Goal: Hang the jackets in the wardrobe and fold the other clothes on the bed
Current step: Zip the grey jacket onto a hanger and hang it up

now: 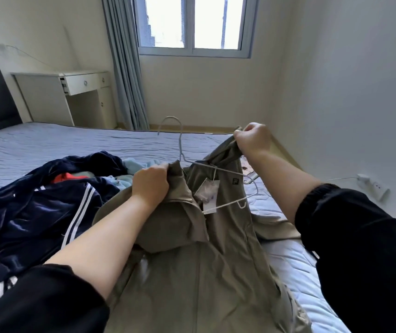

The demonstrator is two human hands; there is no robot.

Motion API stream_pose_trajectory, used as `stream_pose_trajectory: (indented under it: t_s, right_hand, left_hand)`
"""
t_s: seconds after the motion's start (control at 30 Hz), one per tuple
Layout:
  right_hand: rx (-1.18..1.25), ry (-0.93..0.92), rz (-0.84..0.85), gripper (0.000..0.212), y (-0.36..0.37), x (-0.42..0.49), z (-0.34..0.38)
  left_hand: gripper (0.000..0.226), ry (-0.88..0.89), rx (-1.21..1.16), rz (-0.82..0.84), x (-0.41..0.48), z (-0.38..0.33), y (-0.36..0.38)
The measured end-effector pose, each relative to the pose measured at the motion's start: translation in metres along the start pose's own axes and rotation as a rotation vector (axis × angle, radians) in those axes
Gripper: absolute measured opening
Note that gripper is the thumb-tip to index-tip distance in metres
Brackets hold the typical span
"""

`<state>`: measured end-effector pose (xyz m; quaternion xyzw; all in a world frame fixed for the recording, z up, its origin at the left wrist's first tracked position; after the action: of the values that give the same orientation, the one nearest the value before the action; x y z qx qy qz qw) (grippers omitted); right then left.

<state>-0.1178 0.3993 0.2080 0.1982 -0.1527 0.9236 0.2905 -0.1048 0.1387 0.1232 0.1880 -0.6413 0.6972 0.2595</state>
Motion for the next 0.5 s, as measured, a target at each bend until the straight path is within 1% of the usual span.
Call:
stream_pose_trajectory:
  t_s: [0.07,0.13,0.17,0.23,0.27,0.3,0.37,0.4,0.43,0.5]
  right_hand:
    - [-0.083,0.046,-0.060,0.024,-0.017,0.007,-0.011]
    - [-0.186,0.047,-0.060,0.011,-0.030,0.010,-0.019]
    - [-0.225,0.046,-0.024,0.007,-0.033,0.011,-0.022]
    - [-0.294,0.048,0.105,0.006,-0.031,0.008,-0.029]
    - [-0.323,0.042,0.184,0.011,-0.028,0.005,-0.031]
    - [-0.361,0.034,0.263,0.022,-0.023,0.002,-0.034]
    - [-0.529,-0.007,0.404,0.040,-0.014,-0.004,-0.039]
    - [-0.644,-0.042,0.450,0.040,-0.011,-0.006,-0.041]
    - [-0.739,-0.066,0.465,0.035,-0.010,-0.009,-0.043]
    - [-0.853,-0.056,0.414,0.030,-0.014,-0.009,-0.050]
  left_hand:
    - [0.028,-0.004,0.023,-0.009,0.003,0.015,-0.003]
    - [0.029,-0.022,0.034,-0.008,0.007,0.032,-0.004]
    - [0.028,-0.045,0.032,-0.014,0.008,0.042,-0.005]
    - [0.027,-0.104,0.036,-0.006,0.011,0.057,-0.005]
    - [0.027,-0.138,0.039,0.008,0.012,0.064,-0.004]
    - [0.028,-0.176,0.035,0.022,0.013,0.070,-0.004]
    - [0.026,-0.234,0.018,0.035,0.014,0.078,-0.004]
    - [0.025,-0.242,0.017,0.035,0.013,0.080,-0.003]
    - [0.023,-0.242,0.022,0.037,0.013,0.080,-0.003]
    - [0.021,-0.240,0.032,0.045,0.011,0.081,-0.002]
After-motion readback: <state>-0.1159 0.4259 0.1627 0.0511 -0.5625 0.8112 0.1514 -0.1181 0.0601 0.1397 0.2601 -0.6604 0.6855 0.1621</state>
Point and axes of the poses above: each hand's wrist, its own x-axis towards the middle knuckle, its own y-axis out of the palm, z = x × y, the point moved 6 cm from there along x, towards the middle knuckle, and after that the axes turned 13 degrees about x, right-handed, at the moved point
